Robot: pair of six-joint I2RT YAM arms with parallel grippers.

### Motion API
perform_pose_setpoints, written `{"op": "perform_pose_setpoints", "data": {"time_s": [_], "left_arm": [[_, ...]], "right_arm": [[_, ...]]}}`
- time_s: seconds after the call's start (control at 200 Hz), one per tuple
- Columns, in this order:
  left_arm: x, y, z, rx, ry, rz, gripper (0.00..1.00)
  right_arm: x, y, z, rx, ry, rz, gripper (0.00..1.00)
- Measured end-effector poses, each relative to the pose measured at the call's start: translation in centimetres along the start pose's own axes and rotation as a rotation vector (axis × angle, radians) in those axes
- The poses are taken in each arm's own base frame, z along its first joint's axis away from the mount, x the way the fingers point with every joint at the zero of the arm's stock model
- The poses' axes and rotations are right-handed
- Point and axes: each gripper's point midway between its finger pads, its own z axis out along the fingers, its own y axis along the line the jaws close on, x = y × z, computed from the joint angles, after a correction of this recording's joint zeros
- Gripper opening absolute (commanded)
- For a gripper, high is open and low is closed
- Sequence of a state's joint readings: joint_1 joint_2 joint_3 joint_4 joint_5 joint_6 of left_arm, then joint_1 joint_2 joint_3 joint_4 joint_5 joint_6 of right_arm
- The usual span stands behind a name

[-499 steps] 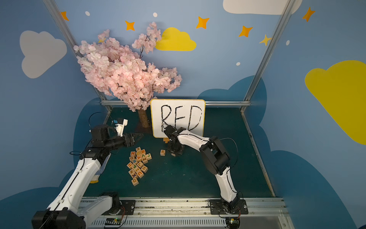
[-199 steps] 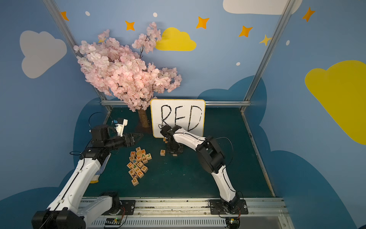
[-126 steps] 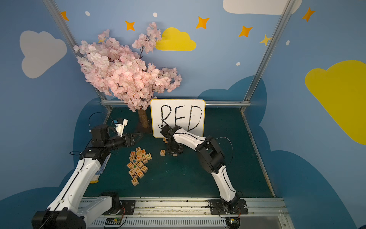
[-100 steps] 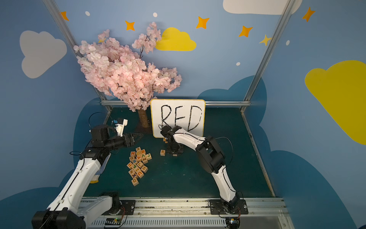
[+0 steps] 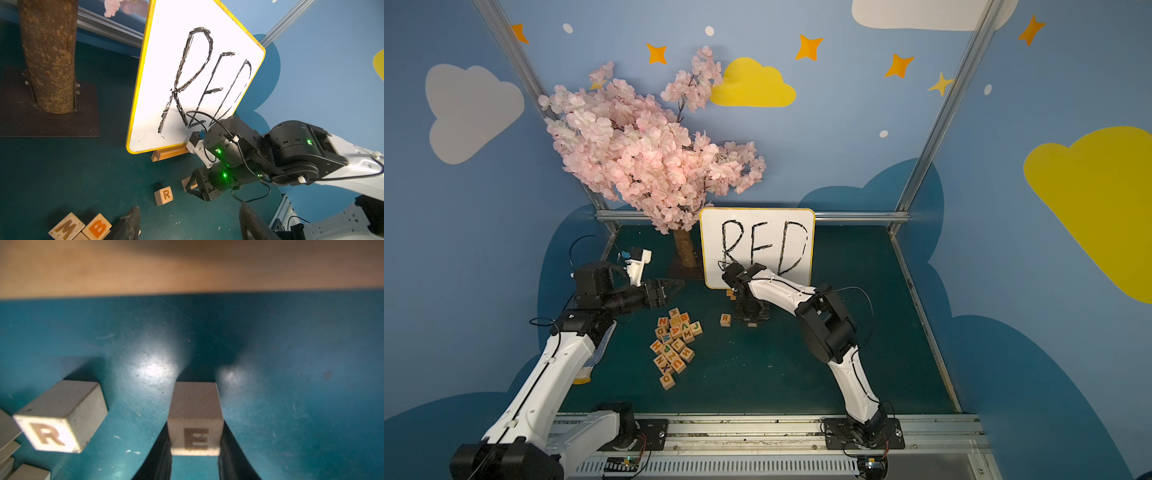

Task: Assemble the uppercase word "red" with letter blocks
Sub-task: Adjust the letter block at the center of the board.

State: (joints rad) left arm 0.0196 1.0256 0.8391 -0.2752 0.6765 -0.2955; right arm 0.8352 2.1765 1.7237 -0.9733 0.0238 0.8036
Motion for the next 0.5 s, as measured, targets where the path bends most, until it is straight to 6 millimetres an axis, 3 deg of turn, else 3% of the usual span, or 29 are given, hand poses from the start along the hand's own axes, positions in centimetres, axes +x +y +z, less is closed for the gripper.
{"op": "perform_pose_setpoints", "data": {"time_s": [0.16,0.501], "left_arm": [[0.01,0.0,0.0,0.0,0.0,0.0,0.74],[-0.01,0.05,-0.01,-0.003,-0.001,0.0,0.74]], "right_arm": [[0.02,-0.01,0.02,0.0,0.0,0.0,0.33],[0.06,-0.17,0.17,0.001,-0.002,-0.005,0.48]]}}
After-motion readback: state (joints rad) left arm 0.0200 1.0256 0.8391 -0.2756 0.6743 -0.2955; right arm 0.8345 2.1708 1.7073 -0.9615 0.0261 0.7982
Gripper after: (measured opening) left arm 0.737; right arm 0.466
